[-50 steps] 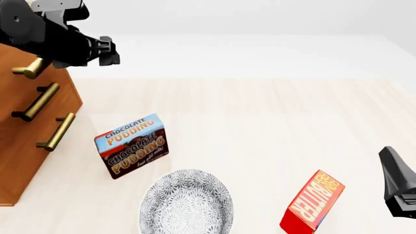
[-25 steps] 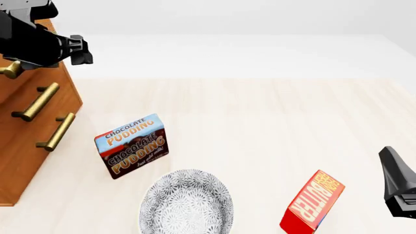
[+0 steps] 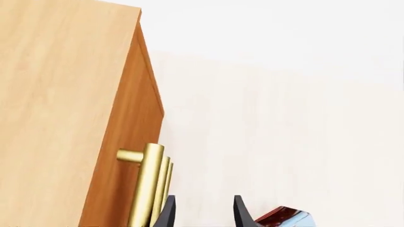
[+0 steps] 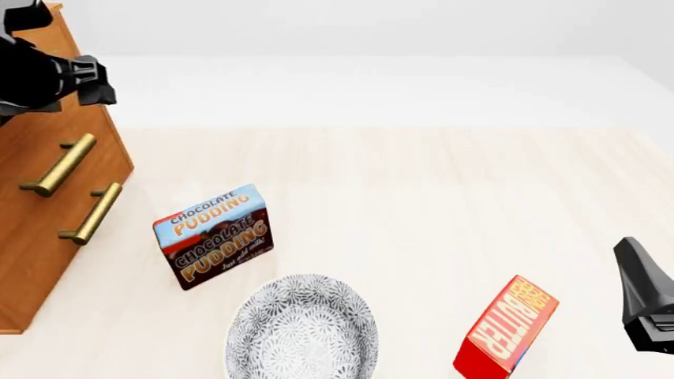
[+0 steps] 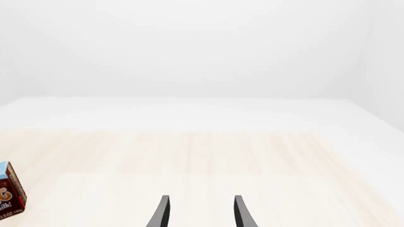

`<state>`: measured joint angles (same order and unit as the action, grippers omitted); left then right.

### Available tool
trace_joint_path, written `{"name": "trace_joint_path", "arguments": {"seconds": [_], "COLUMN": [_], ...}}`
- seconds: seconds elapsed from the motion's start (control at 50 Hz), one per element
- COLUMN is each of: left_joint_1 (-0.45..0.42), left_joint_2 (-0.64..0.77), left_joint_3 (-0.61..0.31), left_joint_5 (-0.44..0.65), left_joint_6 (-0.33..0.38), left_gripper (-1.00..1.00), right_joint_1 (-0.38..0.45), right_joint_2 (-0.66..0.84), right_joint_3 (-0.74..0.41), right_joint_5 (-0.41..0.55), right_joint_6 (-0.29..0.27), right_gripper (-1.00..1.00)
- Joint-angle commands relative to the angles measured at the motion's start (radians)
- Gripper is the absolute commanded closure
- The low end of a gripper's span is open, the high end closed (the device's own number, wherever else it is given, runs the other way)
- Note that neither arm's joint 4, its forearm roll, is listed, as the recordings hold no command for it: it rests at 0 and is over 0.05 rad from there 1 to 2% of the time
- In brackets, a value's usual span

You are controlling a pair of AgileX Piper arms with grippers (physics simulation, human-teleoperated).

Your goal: Put the butter at the front in the top drawer of the cabinet and close it.

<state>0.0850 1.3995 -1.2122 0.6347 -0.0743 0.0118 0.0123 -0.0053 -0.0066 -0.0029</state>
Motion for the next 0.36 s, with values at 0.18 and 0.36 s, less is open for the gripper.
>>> {"name": "trace_joint_path", "arguments": {"seconds": [0.18,0.36], "left_joint_1": [0.057,-0.013], "left_joint_2": [-0.050,-0.102], "left_joint_3": [0.019,0.035], "left_joint_5": [0.029,0.059], "left_joint_6": [-0.010,-0.010], "left_gripper": [-1.00,-1.00], "right_joint_1": [0.000,0.000], "right_joint_2": [0.000,0.000], "right_joint_3": [0.001,0.001], "right_joint_5": [-0.001,-0.001], "right_joint_6": [0.001,0.001], "right_gripper": [-1.00,-1.00]}}
